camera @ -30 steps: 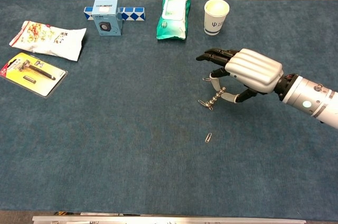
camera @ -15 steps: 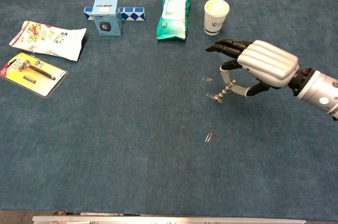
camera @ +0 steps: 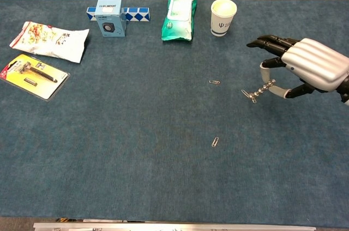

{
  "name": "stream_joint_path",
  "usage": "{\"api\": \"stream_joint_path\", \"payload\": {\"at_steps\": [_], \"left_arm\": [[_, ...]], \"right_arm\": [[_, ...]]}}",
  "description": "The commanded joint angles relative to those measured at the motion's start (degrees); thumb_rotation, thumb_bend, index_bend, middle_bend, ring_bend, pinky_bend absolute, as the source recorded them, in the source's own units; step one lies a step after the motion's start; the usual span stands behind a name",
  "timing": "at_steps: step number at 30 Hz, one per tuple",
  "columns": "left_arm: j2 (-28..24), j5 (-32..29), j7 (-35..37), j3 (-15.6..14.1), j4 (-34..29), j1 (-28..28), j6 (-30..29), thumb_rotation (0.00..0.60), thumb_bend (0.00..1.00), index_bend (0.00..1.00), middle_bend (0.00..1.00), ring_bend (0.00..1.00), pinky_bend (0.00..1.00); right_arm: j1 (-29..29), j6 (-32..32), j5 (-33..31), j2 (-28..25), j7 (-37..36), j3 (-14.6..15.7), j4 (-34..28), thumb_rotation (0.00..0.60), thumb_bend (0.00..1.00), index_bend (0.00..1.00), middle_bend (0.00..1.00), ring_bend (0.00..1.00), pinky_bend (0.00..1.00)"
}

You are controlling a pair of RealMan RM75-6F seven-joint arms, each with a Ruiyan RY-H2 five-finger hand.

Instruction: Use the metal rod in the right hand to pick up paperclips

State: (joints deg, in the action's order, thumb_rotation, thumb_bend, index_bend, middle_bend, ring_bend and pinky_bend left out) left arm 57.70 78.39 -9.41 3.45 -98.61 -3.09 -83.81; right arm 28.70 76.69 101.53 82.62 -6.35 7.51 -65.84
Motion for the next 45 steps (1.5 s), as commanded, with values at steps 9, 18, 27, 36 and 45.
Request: {"api": "stream_joint_path", "payload": {"at_steps": [9,18,27,36,45], "left_arm": [[0.11,-0.12,-0.13,0.05,-0.03,-0.04,-0.15,0.6,0.25,0.25,0.05,0.1,0.16],[-0.01,-0.17,0.09,0.02,-0.02,-0.03,-0.14,0.6,0.25,0.25,0.05,0.1,0.16],[0.15,-0.31,-0.23,-0.09,0.1,-0.15,0.16,0.6,0.25,0.25,0.05,0.1,0.16],[0.4,-0.15,-0.67,-0.22,0.09,-0.25,0.2,0.6,0.25,0.25,0.05,0.1,0.16],[0.6,0.49,-1.48,-0.55,-0.19,-0.38,0.2,0.6,0.25,0.25,0.05,0.1,0.16]], "right_arm": [[-2.32,-0.8,-1.11,0.31,-1.11,0.78,3.14,0.6,0.32,0.62,0.11,0.05,0.23],[-3.89,-1.14,-2.43,0.02,-0.41,0.34,4.0,0.6,0.31,0.58,0.11,0.05,0.23],[-5.31,-2.0,-4.31,-1.92,2.83,-0.5,2.1,0.6,0.18,0.42,0.1,0.04,0.23],[-7.09,0.28,-4.97,-4.98,8.4,-1.78,-2.19,0.6,0.15,0.38,0.1,0.04,0.23],[-11.94,2.43,-11.71,-10.79,25.73,-4.53,-15.57,0.6,0.15,0.38,0.1,0.04,0.23]]}}
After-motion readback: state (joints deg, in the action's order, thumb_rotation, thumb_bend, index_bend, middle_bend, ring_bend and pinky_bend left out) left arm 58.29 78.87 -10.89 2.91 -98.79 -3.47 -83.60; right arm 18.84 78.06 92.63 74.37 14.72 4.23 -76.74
